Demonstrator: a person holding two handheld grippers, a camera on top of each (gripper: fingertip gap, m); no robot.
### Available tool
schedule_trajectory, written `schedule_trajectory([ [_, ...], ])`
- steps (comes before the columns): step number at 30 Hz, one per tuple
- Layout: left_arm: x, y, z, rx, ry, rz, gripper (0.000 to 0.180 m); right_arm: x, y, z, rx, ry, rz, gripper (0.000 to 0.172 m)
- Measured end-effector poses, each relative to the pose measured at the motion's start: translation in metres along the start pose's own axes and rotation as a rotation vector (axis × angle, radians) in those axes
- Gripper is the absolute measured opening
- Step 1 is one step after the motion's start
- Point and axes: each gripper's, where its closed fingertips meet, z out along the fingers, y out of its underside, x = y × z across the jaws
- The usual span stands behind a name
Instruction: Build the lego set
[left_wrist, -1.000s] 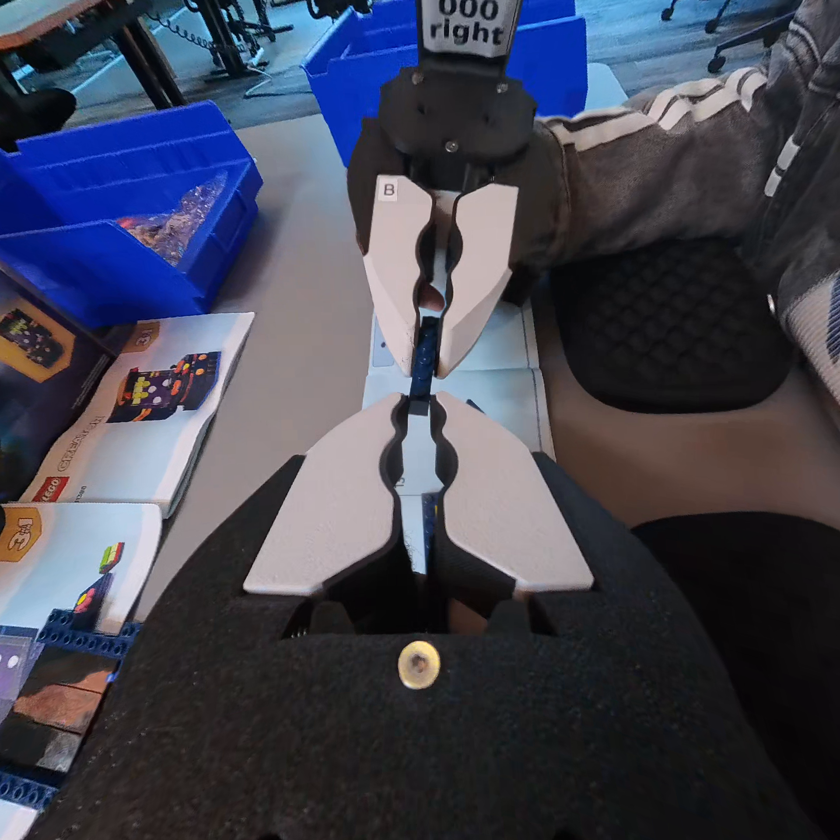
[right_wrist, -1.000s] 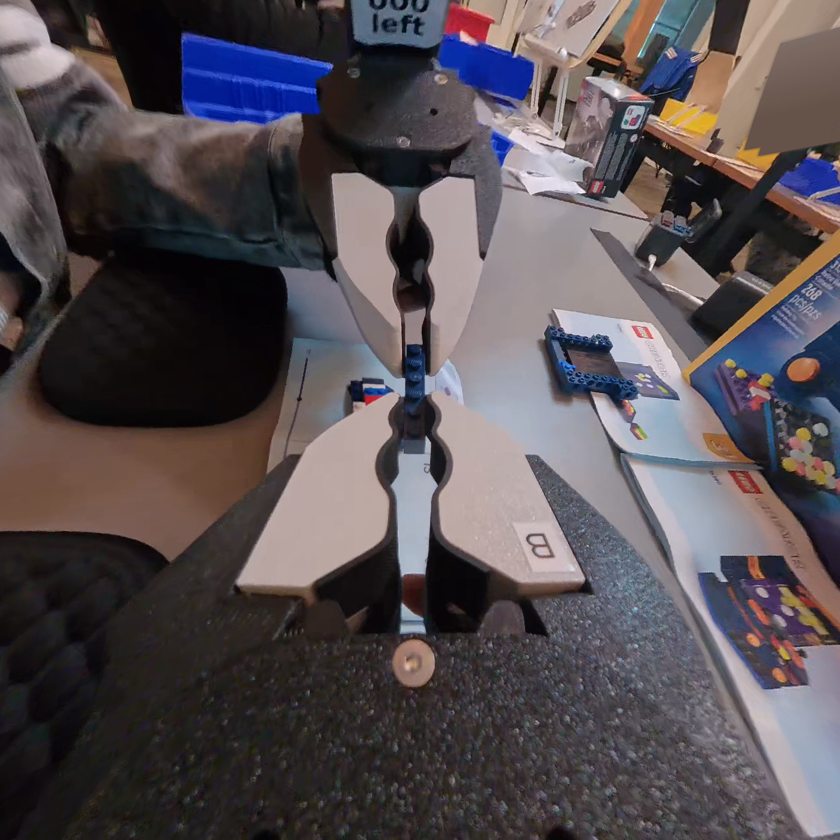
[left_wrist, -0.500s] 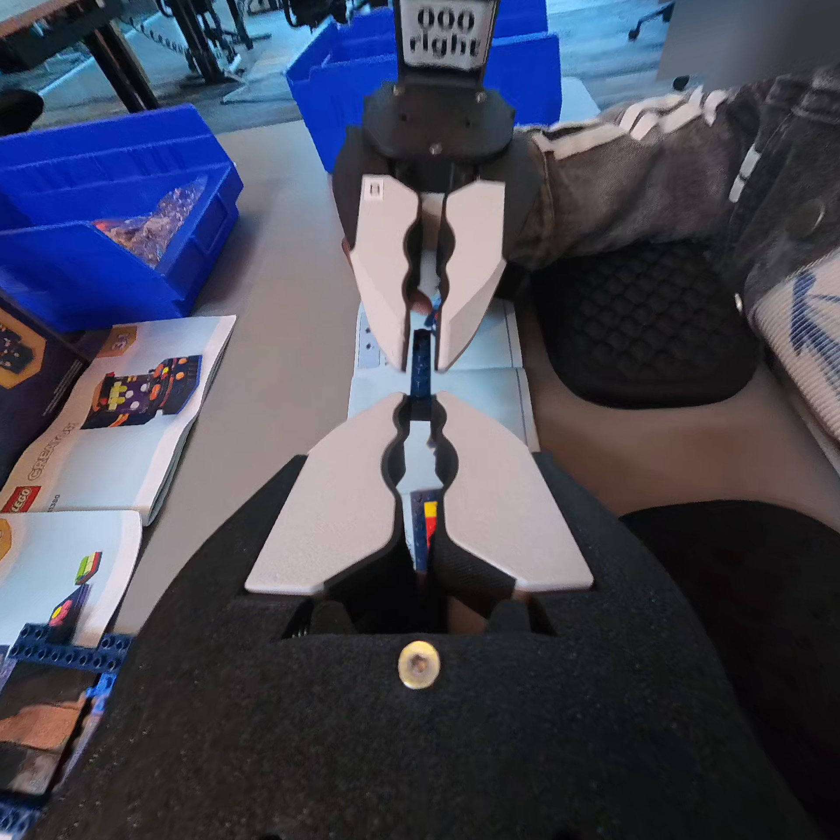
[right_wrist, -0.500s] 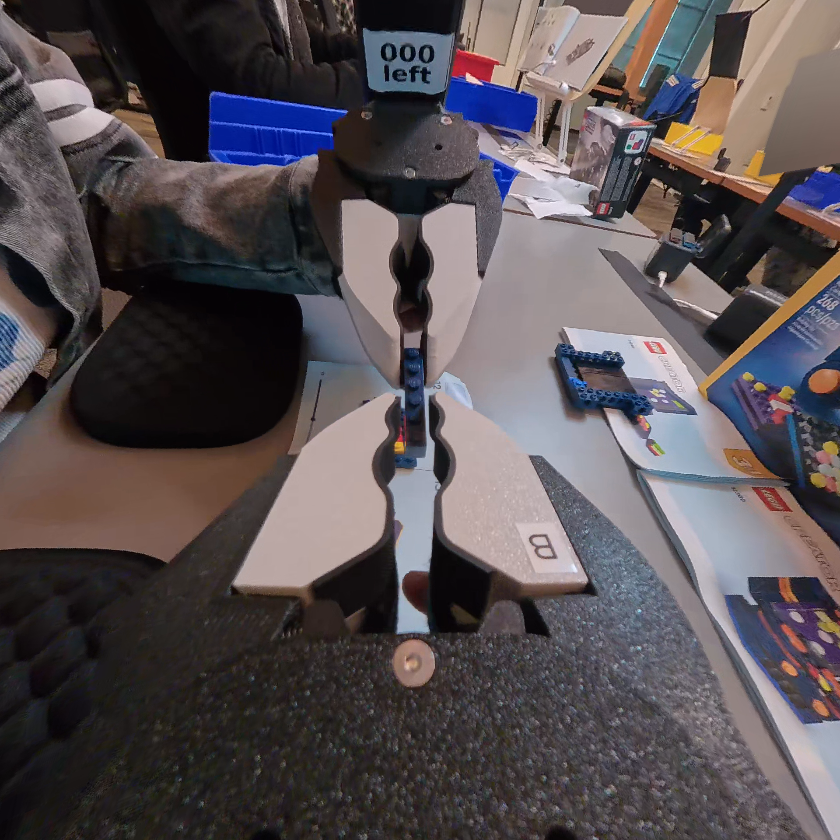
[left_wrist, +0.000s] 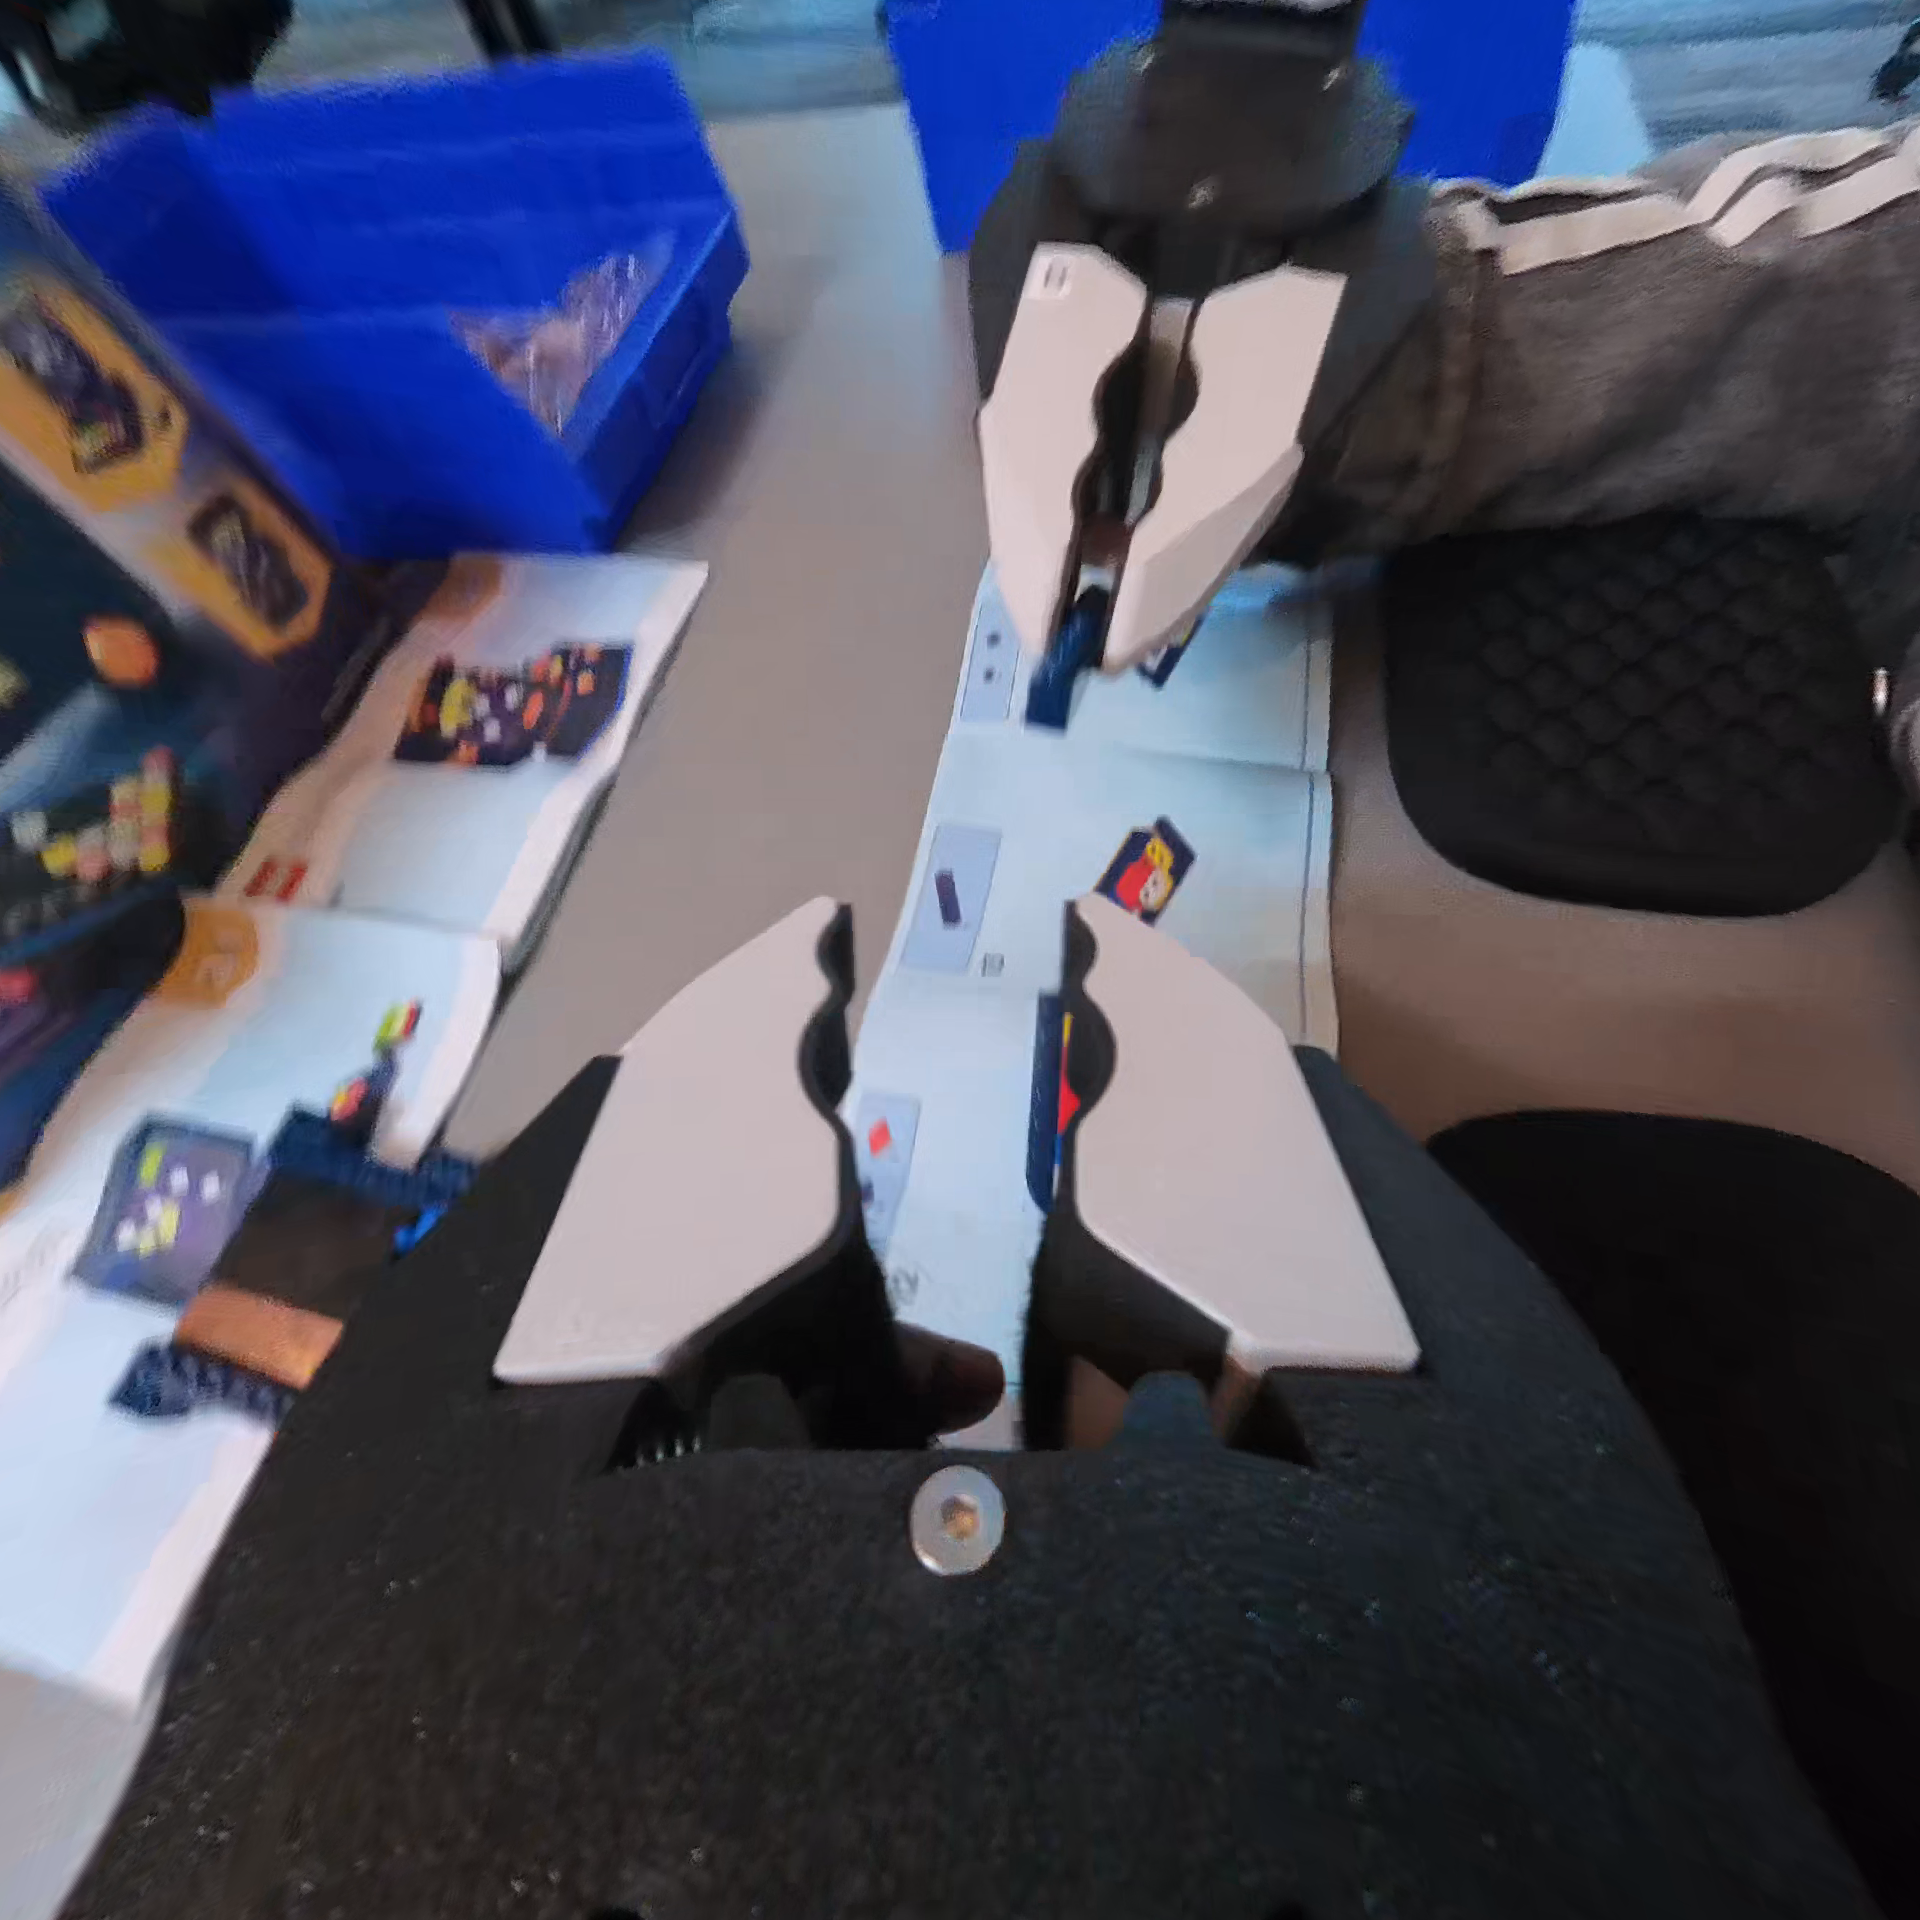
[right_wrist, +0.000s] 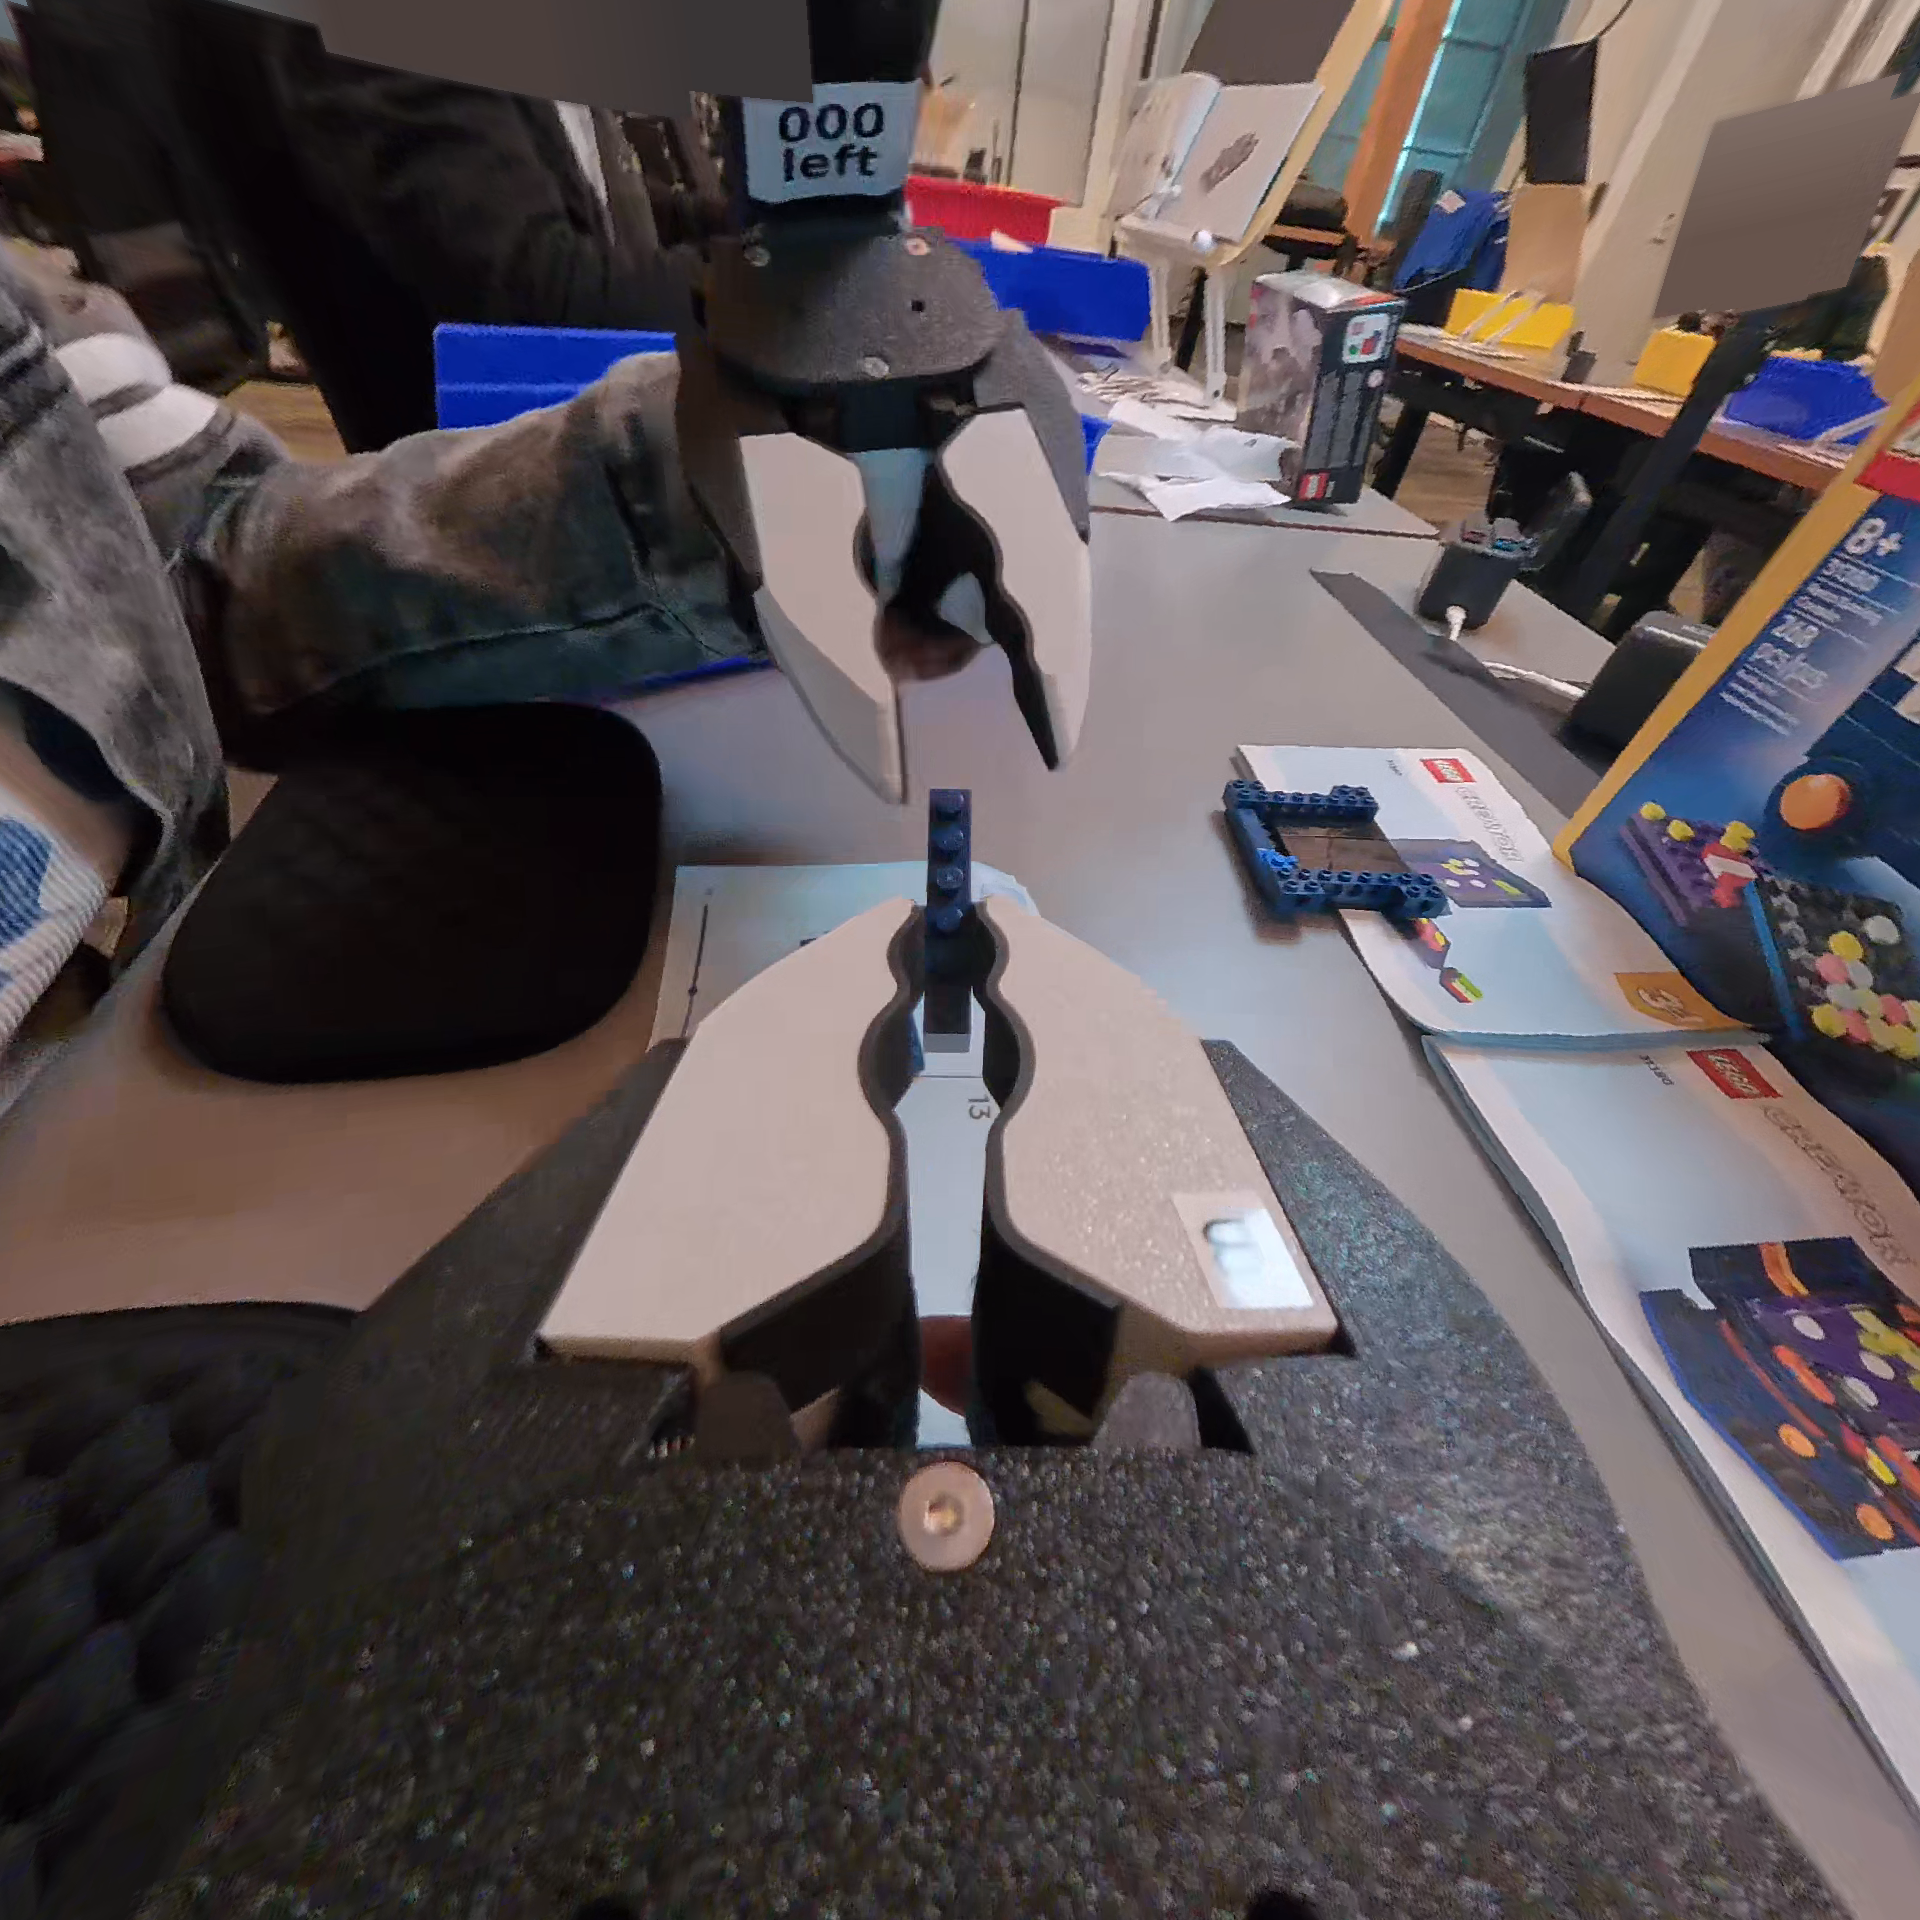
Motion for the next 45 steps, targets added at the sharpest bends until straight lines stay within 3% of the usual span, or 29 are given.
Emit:
schedule_trajectory([
  [7,0.017,0.032,-0.004,-0.140,-0.001,-0.163,0.052,0.008,0.005,-0.002,0.005,0.032,0.047,0.008],
  [10,0.029,0.061,0.007,-0.270,0.003,-0.152,0.061,0.012,0.001,-0.006,0.037,0.044,0.075,0.008],
  [13,0.032,0.076,0.017,-0.304,0.021,-0.151,0.060,0.015,-0.001,-0.009,0.055,0.053,0.088,0.008],
  [23,0.043,0.083,0.030,-0.302,0.106,-0.075,0.033,0.015,0.000,-0.009,0.051,0.050,0.097,0.008],
  [45,0.036,0.084,0.027,-0.259,0.087,-0.003,0.033,0.014,0.007,-0.005,0.013,0.039,0.115,0.008],
])
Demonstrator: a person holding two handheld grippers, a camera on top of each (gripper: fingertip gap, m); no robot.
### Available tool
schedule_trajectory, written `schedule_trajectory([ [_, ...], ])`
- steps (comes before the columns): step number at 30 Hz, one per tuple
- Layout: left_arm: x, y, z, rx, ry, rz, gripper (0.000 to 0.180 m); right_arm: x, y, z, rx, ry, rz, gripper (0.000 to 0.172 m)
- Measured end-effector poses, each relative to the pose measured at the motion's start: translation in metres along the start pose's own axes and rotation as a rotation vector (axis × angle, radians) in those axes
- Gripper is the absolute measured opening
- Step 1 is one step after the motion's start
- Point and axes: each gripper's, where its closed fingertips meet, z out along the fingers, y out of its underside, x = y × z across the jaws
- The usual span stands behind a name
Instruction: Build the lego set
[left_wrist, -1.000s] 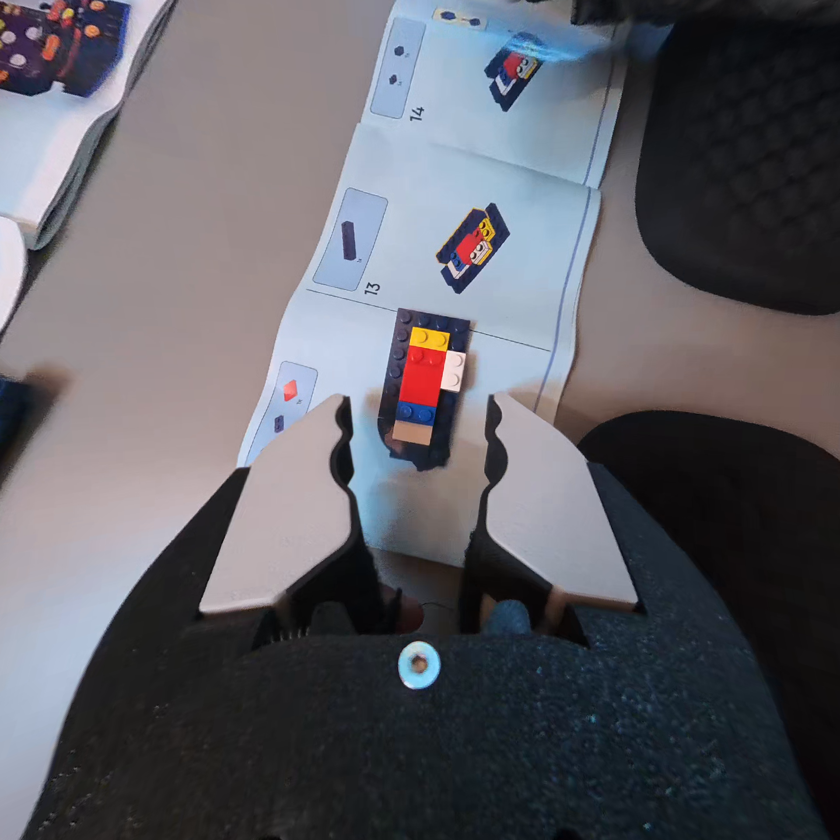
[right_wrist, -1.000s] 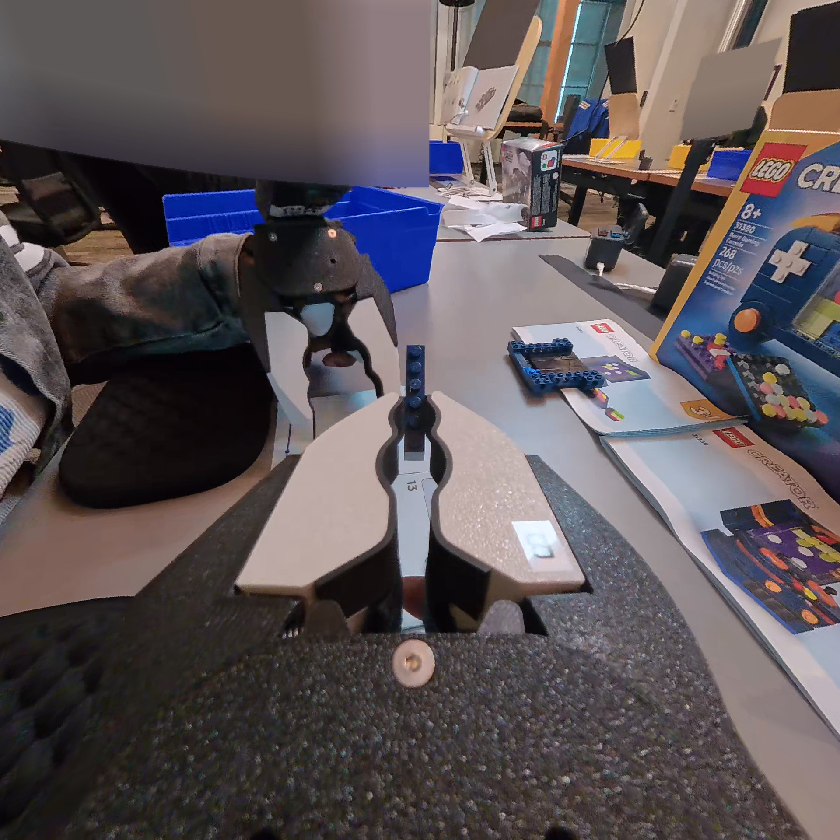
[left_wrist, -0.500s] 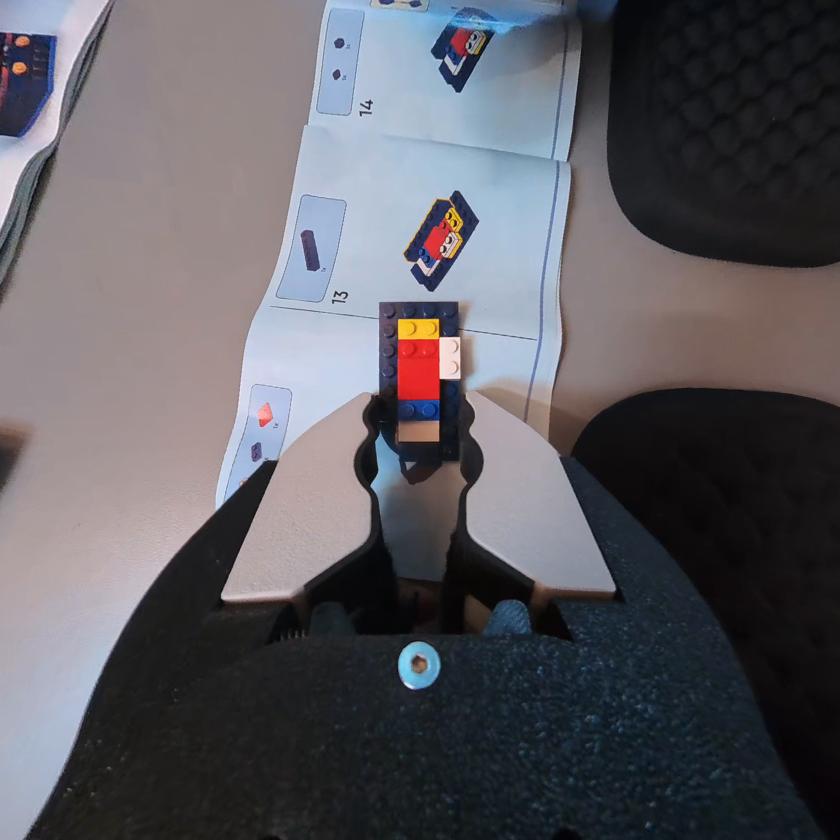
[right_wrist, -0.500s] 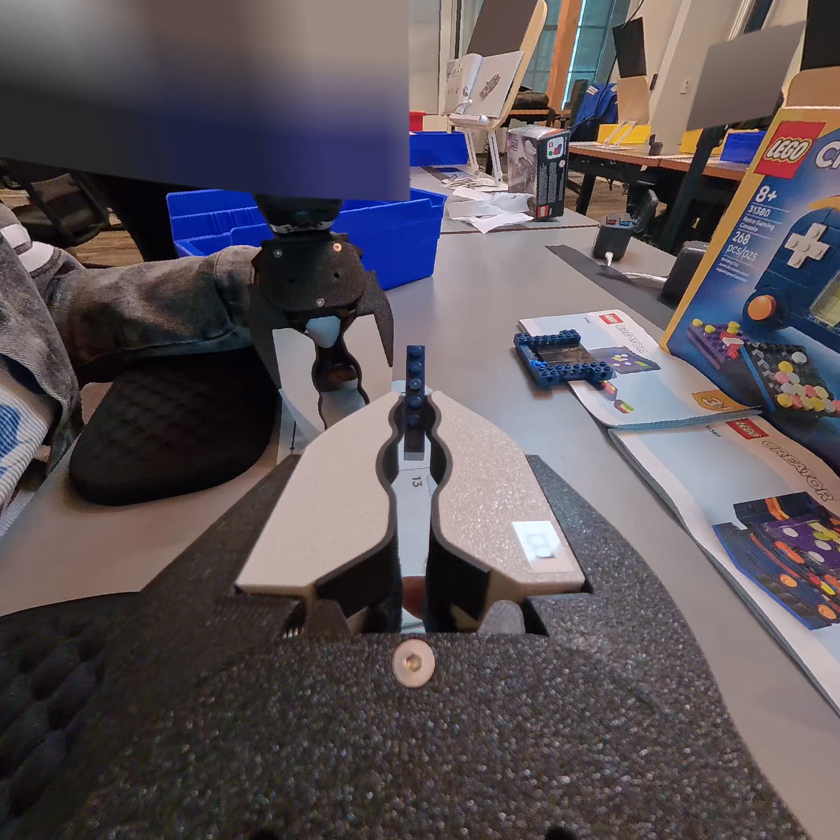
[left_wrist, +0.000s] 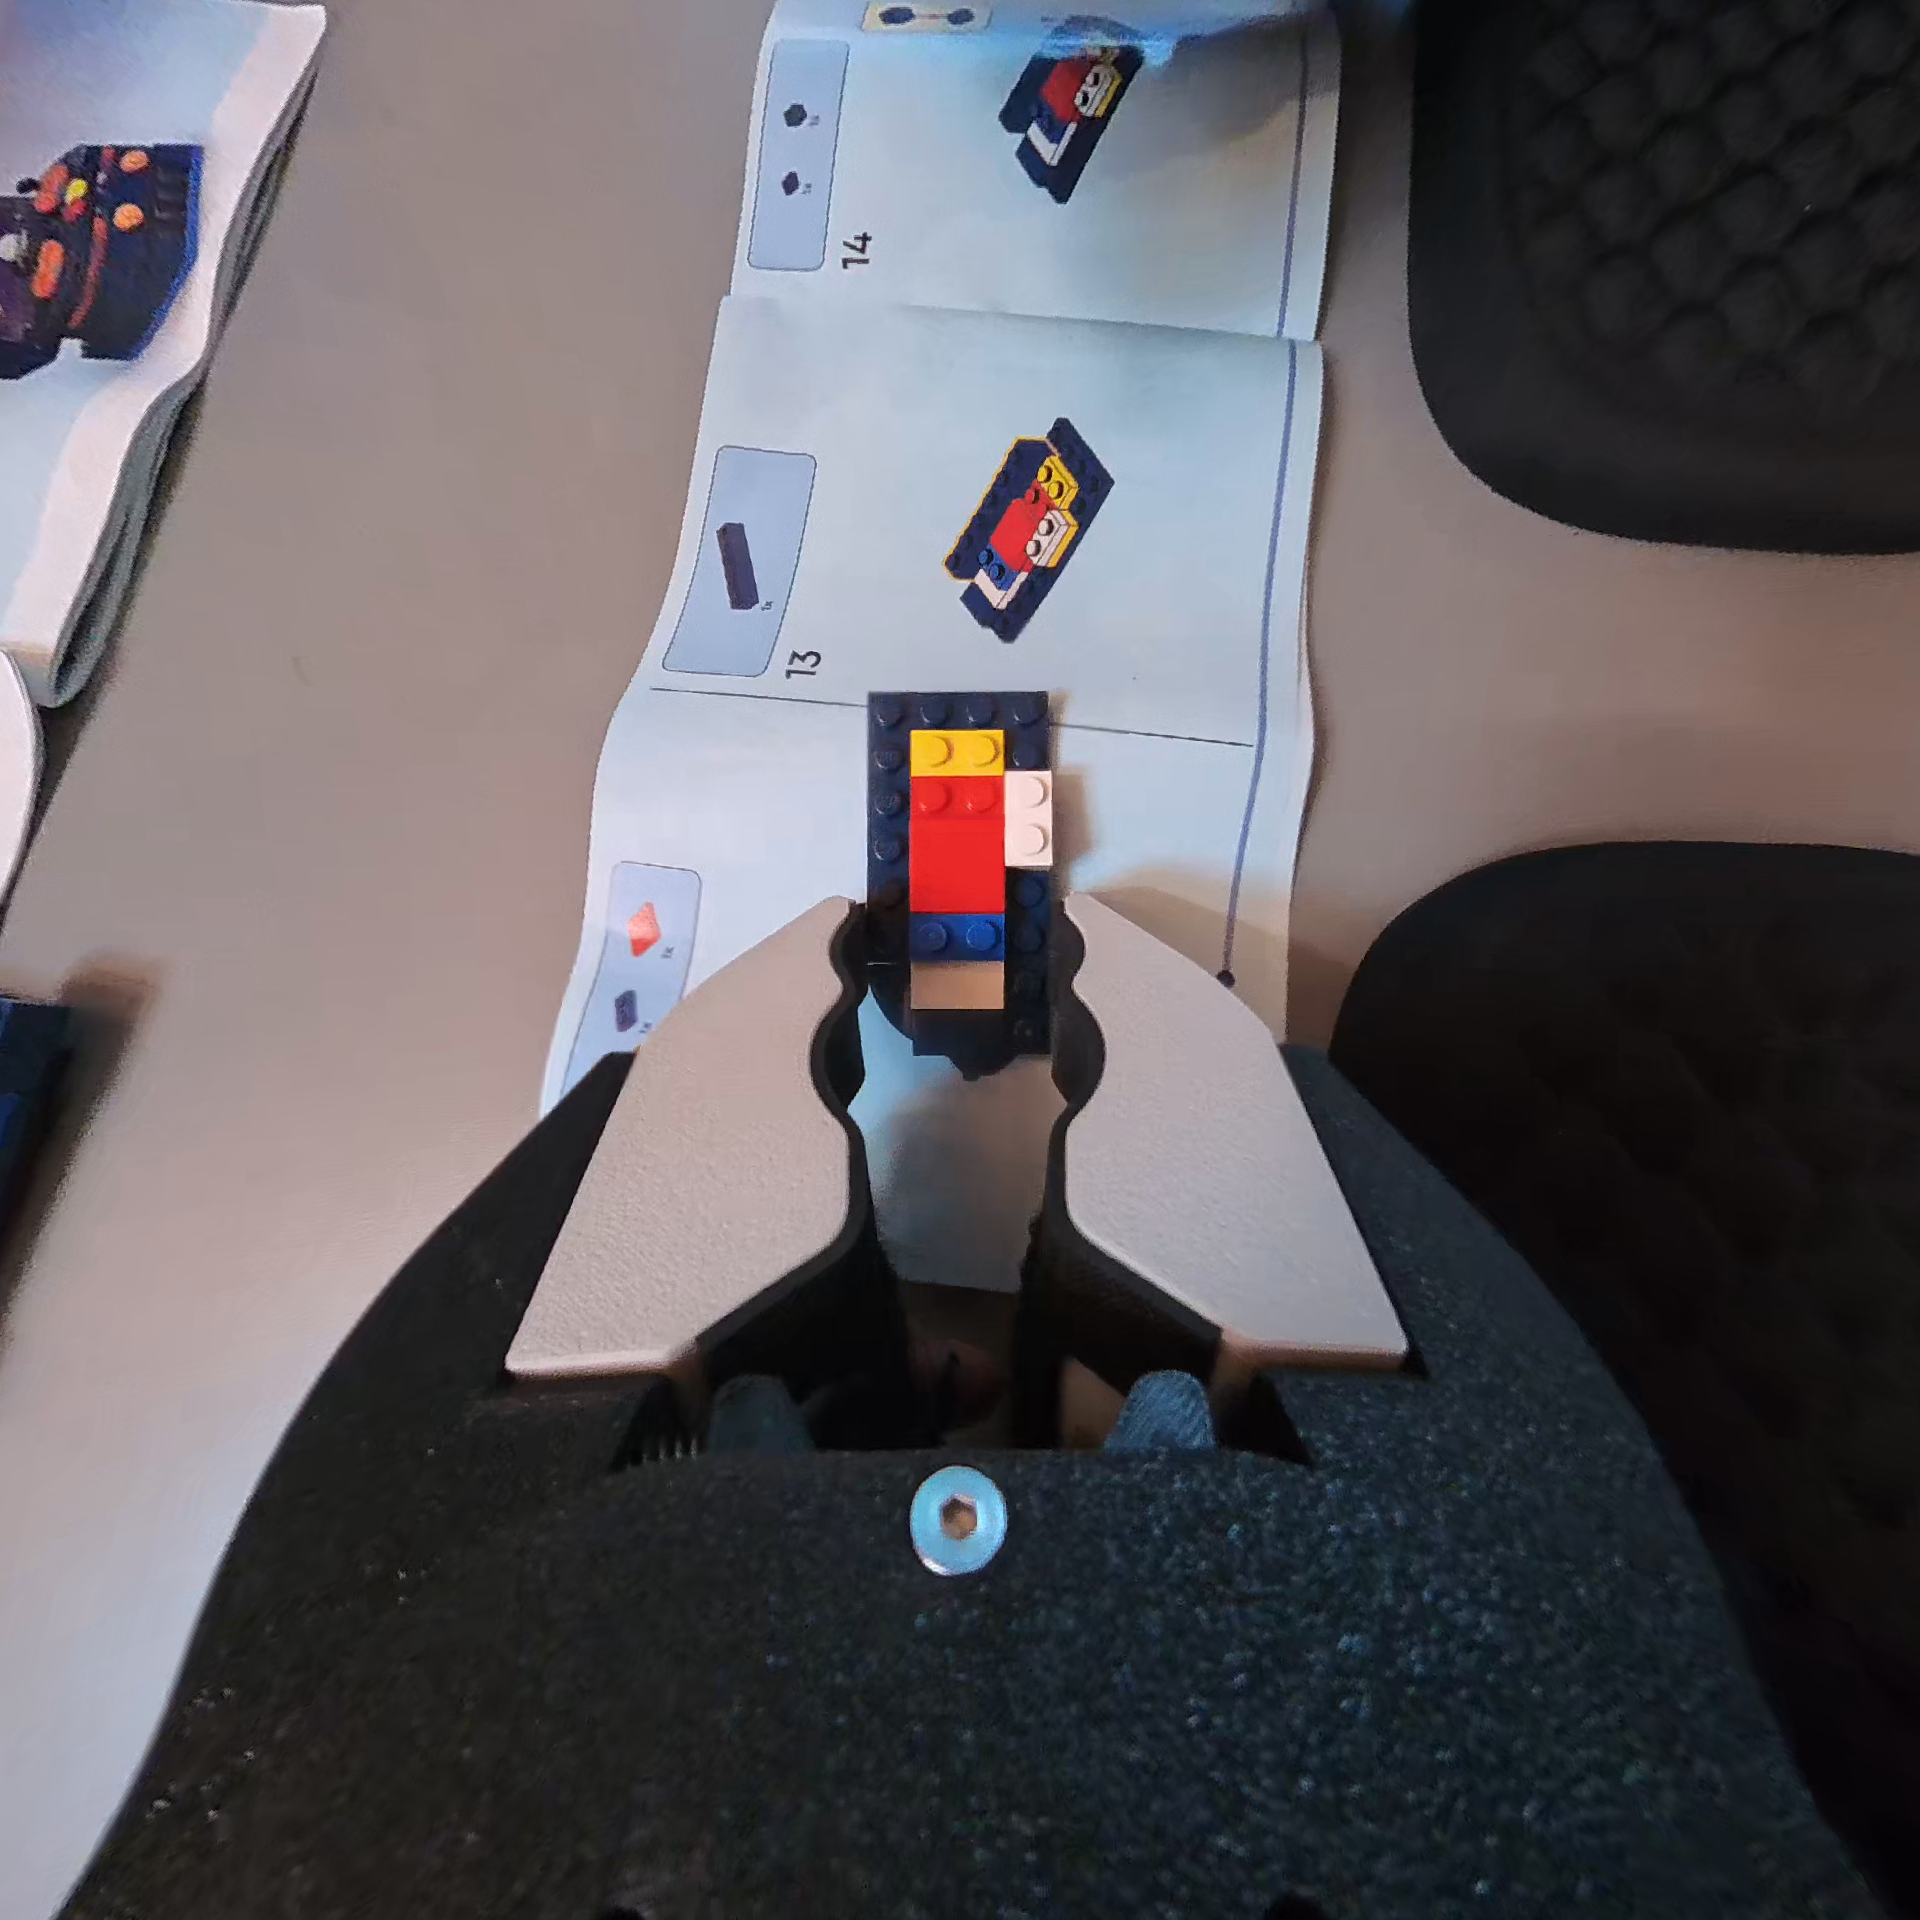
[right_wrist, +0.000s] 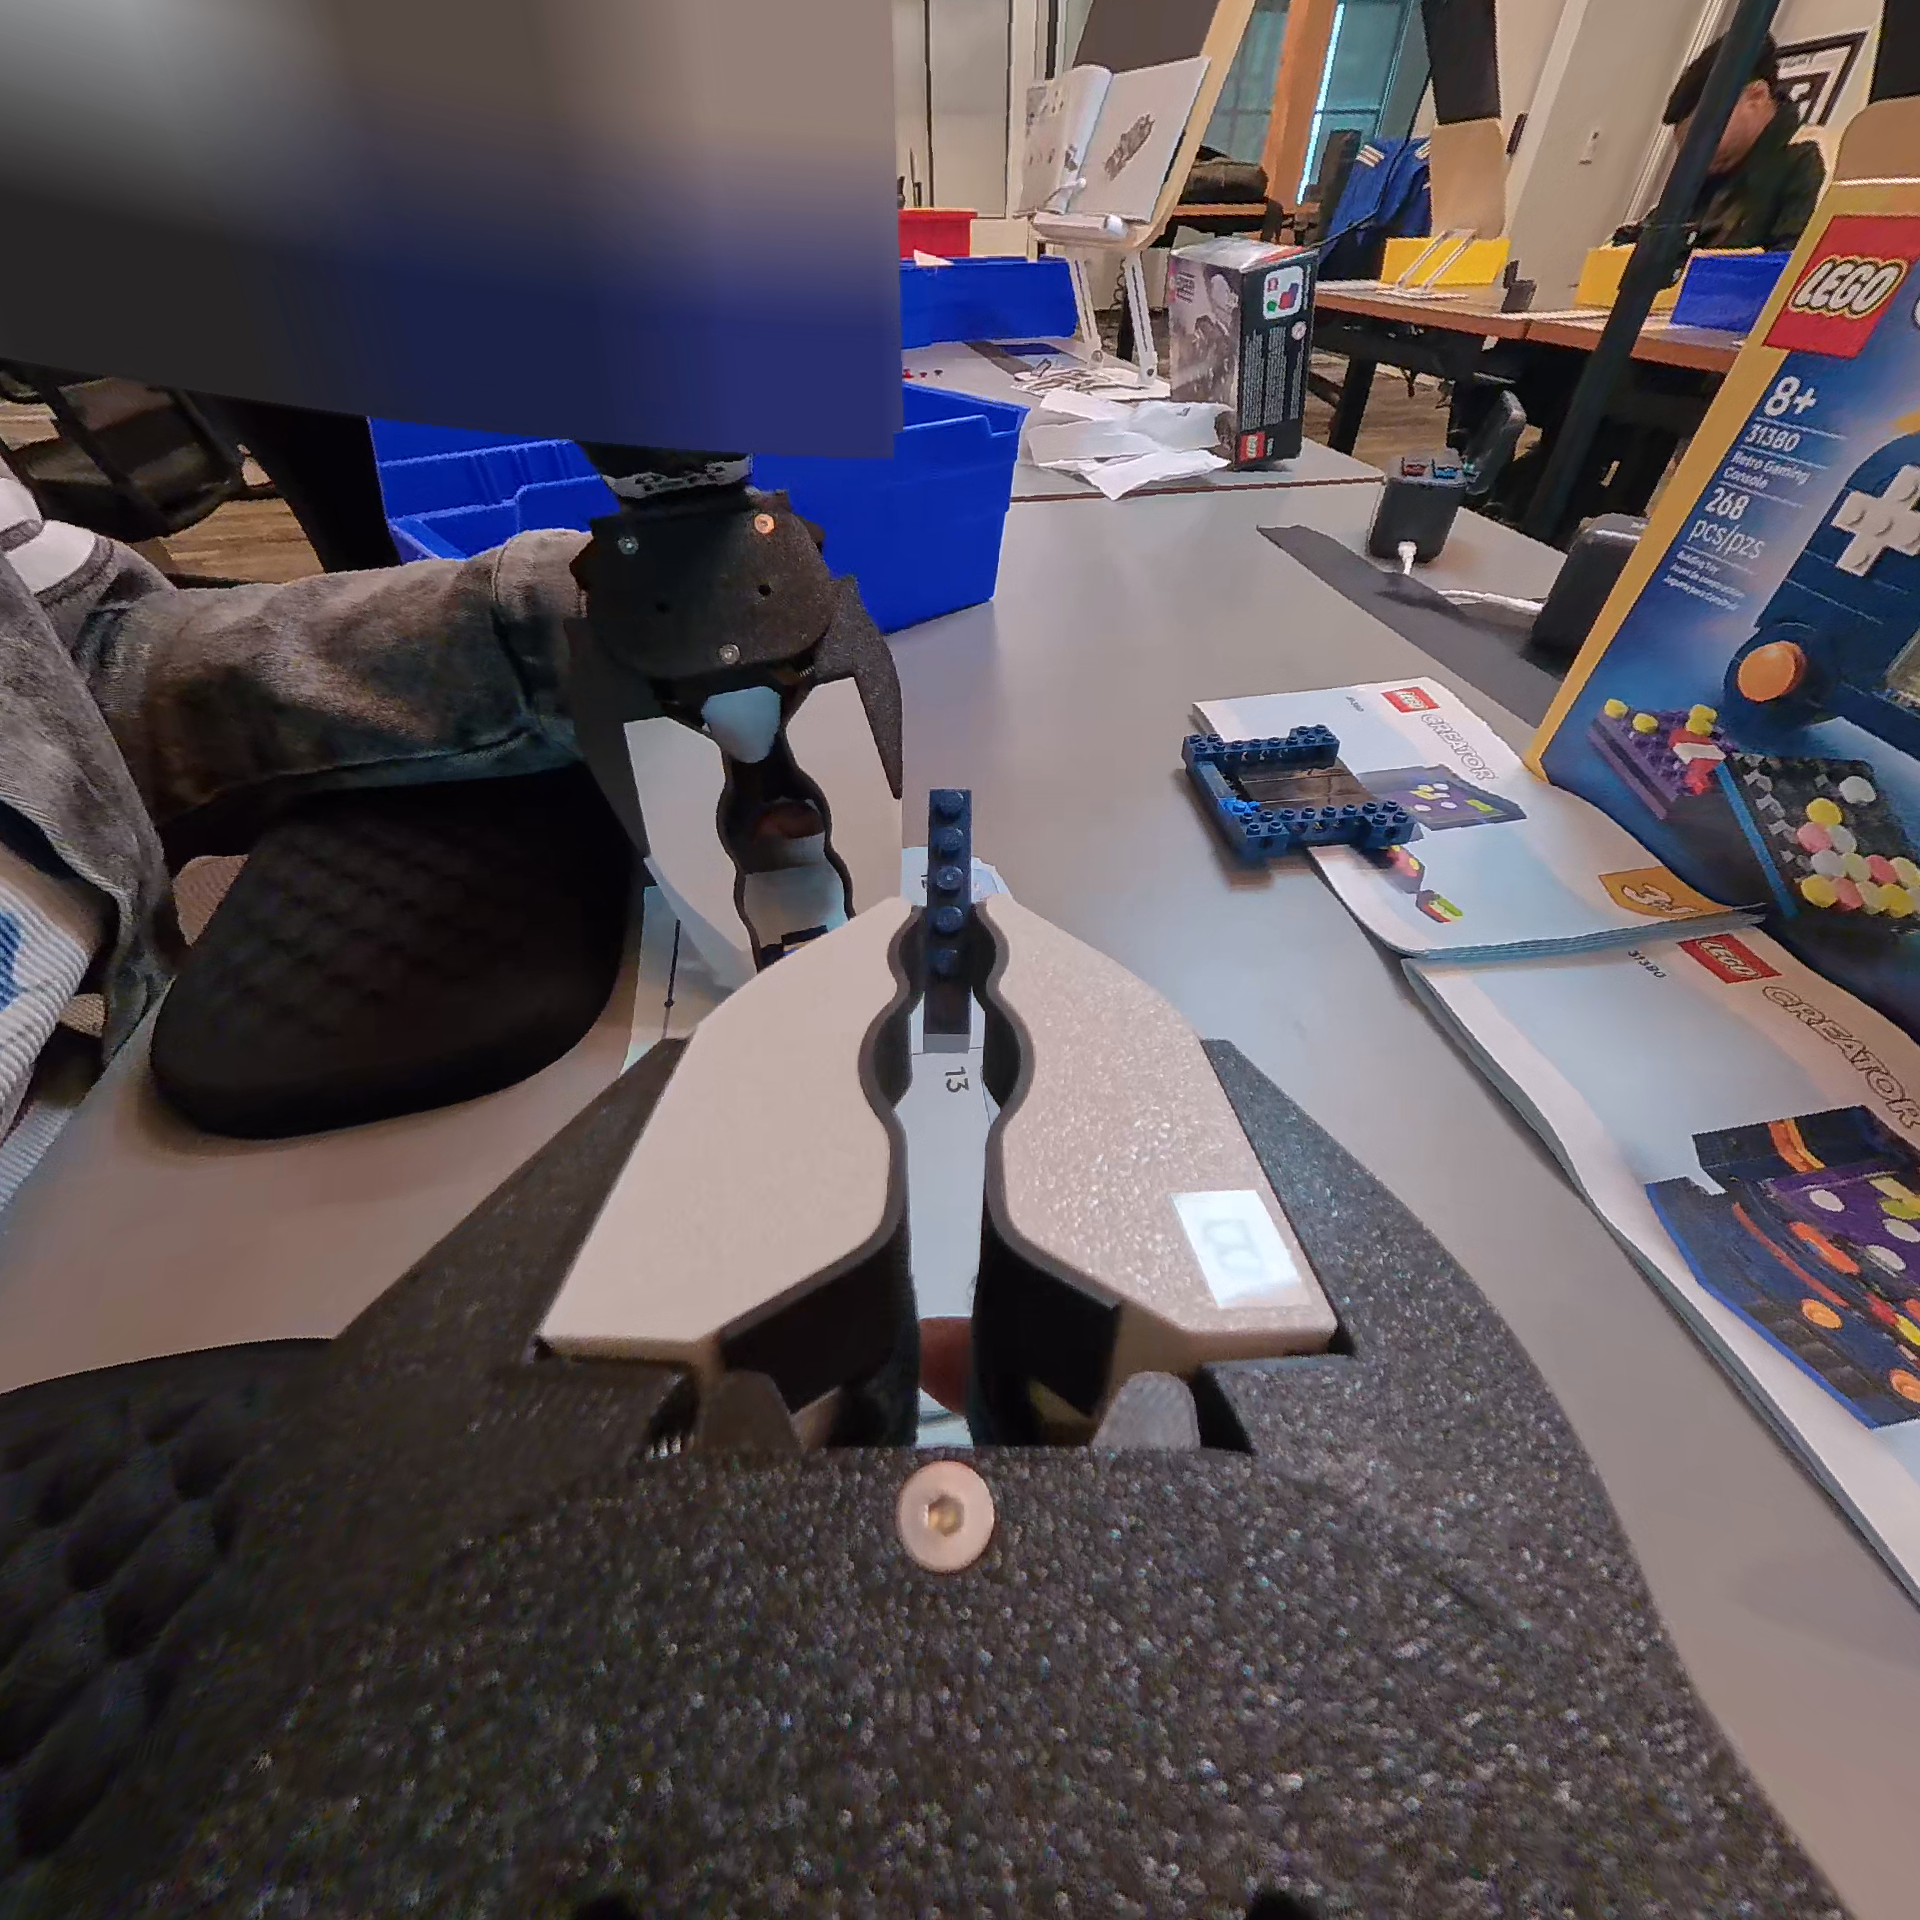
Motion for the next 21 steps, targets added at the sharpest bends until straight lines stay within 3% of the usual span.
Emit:
schedule_trajectory([
  [21,-0.010,-0.016,0.004,-0.059,-0.035,0.068,0.032,0.002,-0.004,-0.004,0.025,0.015,0.010,0.008],
])
